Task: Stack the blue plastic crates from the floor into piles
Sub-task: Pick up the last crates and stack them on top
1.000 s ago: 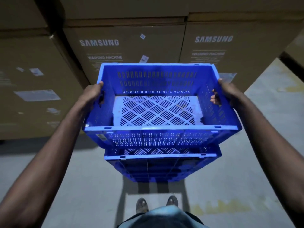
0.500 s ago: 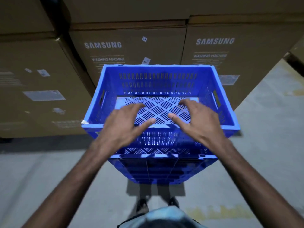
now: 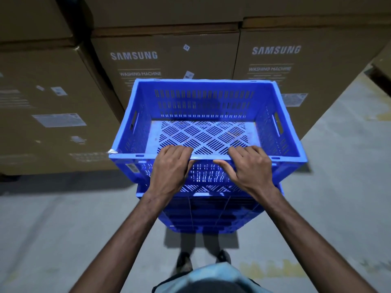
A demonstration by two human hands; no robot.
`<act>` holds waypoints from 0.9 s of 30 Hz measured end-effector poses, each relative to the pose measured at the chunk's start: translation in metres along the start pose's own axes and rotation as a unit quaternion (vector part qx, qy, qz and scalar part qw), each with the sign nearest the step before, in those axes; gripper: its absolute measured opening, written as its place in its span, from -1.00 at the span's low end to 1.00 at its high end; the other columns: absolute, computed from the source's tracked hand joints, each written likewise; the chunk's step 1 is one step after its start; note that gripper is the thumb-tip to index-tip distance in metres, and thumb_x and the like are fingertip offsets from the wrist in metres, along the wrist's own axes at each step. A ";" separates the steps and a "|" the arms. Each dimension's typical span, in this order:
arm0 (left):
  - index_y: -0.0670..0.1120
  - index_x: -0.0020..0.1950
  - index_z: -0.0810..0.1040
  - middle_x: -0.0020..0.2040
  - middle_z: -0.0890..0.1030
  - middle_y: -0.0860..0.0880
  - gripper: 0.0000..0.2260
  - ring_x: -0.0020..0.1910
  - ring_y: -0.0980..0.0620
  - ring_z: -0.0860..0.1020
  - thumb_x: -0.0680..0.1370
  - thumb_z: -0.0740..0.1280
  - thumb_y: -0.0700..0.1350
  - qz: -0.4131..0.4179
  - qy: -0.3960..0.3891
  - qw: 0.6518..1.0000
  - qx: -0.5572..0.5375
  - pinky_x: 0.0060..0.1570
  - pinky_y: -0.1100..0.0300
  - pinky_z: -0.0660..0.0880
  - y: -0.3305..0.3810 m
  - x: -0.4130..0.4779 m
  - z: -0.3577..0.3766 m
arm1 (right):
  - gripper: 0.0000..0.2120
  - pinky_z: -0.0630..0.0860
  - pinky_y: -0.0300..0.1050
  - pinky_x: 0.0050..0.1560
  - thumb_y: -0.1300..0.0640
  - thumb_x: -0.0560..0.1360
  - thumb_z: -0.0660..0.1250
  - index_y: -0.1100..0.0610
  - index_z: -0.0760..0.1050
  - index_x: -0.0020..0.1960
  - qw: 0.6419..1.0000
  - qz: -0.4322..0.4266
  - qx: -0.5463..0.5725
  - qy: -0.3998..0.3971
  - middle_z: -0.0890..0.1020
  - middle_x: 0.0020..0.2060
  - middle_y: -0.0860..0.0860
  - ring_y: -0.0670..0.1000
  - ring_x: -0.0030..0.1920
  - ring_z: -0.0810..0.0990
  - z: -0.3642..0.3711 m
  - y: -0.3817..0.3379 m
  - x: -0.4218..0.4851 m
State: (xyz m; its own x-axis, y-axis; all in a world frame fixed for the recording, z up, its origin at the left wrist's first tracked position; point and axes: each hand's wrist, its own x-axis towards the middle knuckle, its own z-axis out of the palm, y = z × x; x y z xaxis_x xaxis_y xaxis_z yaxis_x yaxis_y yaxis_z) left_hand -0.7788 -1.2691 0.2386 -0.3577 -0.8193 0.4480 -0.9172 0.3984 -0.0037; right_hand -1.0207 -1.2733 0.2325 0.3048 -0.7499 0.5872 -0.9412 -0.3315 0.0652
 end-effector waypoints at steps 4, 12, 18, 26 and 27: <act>-0.10 0.12 0.55 -0.11 0.62 -0.03 -0.75 -0.17 -0.10 0.54 0.66 0.21 0.05 -0.032 -0.037 0.998 -0.035 -0.04 0.02 0.40 0.002 -0.002 -0.003 | -0.49 0.47 0.02 -0.24 -0.34 0.60 0.18 0.07 0.38 -0.23 1.000 -0.019 -0.002 0.010 0.47 -0.42 0.02 0.11 -0.42 0.46 0.003 0.002 0.003; -0.07 -0.08 0.44 -0.26 0.52 -0.01 -0.82 -0.30 -0.09 0.46 0.64 0.27 0.01 -0.020 -0.020 0.999 -0.047 -0.22 0.03 0.33 0.013 -0.027 -0.019 | -0.48 0.40 -0.03 -0.35 -0.37 0.56 0.24 0.05 0.34 -0.28 0.997 -0.035 -0.037 0.060 0.39 -0.47 0.01 0.08 -0.47 0.41 -0.012 -0.003 -0.021; -0.07 -0.15 0.38 -0.32 0.48 -0.03 -0.77 -0.36 -0.09 0.42 0.57 0.40 -0.04 -0.013 -0.004 0.999 -0.033 -0.22 0.08 0.30 0.002 -0.009 -0.015 | -0.47 0.40 -0.06 -0.38 -0.38 0.55 0.24 0.04 0.33 -0.29 0.995 -0.041 -0.046 0.075 0.40 -0.49 0.00 0.07 -0.49 0.41 -0.003 0.000 -0.004; -0.07 -0.13 0.42 -0.30 0.49 -0.02 -0.80 -0.34 -0.08 0.42 0.59 0.37 -0.02 -0.029 0.014 0.999 -0.023 -0.21 0.04 0.31 0.032 -0.006 -0.007 | -0.46 0.31 -0.10 -0.43 -0.39 0.57 0.19 0.05 0.33 -0.29 0.996 -0.053 -0.029 0.065 0.40 -0.51 0.00 0.07 -0.52 0.43 -0.011 0.028 -0.010; -0.06 -0.13 0.42 -0.29 0.49 -0.02 -0.81 -0.33 -0.09 0.43 0.61 0.33 0.00 -0.027 0.016 0.999 -0.020 -0.20 0.04 0.30 0.032 -0.017 -0.008 | -0.46 0.32 -0.09 -0.44 -0.39 0.56 0.19 0.05 0.32 -0.30 0.996 -0.054 -0.024 0.070 0.38 -0.52 0.00 0.07 -0.53 0.41 -0.012 0.022 -0.017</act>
State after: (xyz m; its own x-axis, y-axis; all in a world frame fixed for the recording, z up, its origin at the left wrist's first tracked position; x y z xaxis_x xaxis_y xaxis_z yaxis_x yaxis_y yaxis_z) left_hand -0.8001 -1.2389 0.2378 -0.3017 -0.8263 0.4756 -0.9271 0.3706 0.0559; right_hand -1.0484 -1.2611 0.2337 0.3842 -0.6225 0.6818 -0.9110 -0.3753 0.1707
